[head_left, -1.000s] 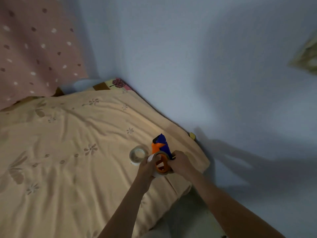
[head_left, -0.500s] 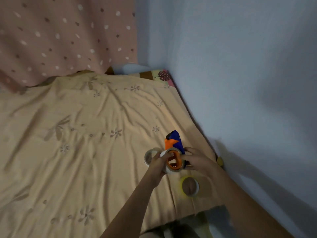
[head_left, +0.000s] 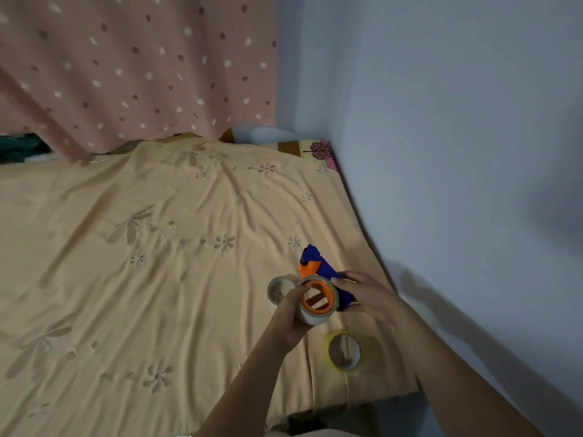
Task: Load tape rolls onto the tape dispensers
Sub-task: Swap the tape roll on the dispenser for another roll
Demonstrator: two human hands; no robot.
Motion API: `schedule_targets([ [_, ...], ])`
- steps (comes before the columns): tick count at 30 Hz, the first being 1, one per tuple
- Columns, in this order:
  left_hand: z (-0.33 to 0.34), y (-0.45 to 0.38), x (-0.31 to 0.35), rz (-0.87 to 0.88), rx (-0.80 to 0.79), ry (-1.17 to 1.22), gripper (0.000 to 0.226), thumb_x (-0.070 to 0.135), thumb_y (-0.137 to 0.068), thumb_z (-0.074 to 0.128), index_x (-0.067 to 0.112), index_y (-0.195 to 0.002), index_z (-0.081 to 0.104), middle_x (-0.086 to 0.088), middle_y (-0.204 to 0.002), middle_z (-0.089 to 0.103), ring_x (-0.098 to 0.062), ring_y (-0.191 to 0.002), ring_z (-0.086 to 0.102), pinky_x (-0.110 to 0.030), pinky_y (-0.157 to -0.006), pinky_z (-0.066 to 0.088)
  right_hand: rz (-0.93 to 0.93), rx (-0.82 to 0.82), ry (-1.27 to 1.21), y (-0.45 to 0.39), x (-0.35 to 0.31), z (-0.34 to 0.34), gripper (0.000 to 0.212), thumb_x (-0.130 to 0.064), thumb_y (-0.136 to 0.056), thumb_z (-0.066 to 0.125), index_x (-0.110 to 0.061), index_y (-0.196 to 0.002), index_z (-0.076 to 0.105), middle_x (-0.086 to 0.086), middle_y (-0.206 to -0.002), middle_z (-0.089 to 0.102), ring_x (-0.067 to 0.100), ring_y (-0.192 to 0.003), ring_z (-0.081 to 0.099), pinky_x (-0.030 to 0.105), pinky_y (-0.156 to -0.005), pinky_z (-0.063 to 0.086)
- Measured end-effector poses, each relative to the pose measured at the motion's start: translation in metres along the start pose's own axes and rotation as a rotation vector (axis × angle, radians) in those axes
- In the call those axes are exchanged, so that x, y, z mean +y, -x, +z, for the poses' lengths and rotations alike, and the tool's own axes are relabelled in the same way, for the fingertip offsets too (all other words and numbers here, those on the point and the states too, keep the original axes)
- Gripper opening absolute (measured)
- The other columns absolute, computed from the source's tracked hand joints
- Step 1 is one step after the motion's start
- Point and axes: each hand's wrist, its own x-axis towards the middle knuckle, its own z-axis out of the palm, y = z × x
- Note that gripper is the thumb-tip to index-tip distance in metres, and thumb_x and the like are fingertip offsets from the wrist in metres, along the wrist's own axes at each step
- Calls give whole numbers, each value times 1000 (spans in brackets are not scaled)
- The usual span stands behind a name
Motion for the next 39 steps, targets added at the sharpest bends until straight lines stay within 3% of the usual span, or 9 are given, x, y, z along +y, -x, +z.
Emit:
schedule_targets([
  [7,-6,3,4,23,-70,25,24,20,-91,63,8,-109,74,-19,-111,74,-37,-110,66,-61,-112,39,-187,121,431,-4,-19,-3,44,-44,-96,55,-14,-127,59,8,-108,70,19,-90,68,39,-78,58],
  [9,-9,0,3,51,-81,26,24,17,-95,61,6,-113,72,-21,-116,72,-42,-119,61,-66,-112,39,-288,273,535,-2,-22,6,47,-45,-94,58,-17,-132,54,1,-122,62,13,-103,60,25,-74,53],
  [11,-7,-1,8,59,-74,13,28,15,-94,64,4,-119,68,-23,-119,70,-42,-122,59,-63,-109,44,-456,320,581,6,-31,16,52,-43,-91,65,-22,-136,50,-5,-128,52,9,-116,51,21,-86,44],
  [16,0,4,19,59,-37,6,48,19,-92,66,-1,-135,60,-23,-120,70,-37,-112,65,-52,-98,52,-451,56,727,25,-43,46,76,-45,-73,80,-31,-138,44,-8,-129,49,11,-117,52,27,-94,49],
  [21,8,4,24,41,-73,-16,52,35,-99,58,1,-138,59,-24,-129,65,-35,-122,62,-45,-97,52,-302,-5,883,19,-27,60,115,-45,-67,83,-36,-154,8,-5,-150,26,19,-139,31,39,-108,43],
  [25,6,-1,27,-23,-32,80,59,48,-106,35,6,-138,60,-20,-130,66,-32,-116,66,-44,-89,57,-372,83,906,12,-25,59,104,-40,-68,80,-36,-150,17,-7,-141,36,19,-132,39,38,-101,48],
  [28,2,-6,33,-20,-43,108,43,28,-108,37,2,-131,62,-19,-112,73,-30,-98,74,-41,-75,62,-422,92,862,7,-33,56,99,-43,-66,78,-38,-147,22,-10,-141,37,15,-130,41,37,-102,48],
  [33,5,-21,47,26,-23,60,48,29,-100,61,4,-141,58,-22,-143,60,-37,-129,60,-46,-93,56,-478,87,811,3,-57,55,92,-45,-66,78,-40,-144,30,-12,-141,38,11,-127,46,31,-102,47],
  [39,8,-24,66,43,118,57,42,37,-108,38,7,-128,61,-17,-104,75,-32,-96,67,-45,-82,54,-551,229,565,12,-89,32,57,-21,-74,83,-28,-120,50,-22,-107,48,-8,-99,53,3,-74,41],
])
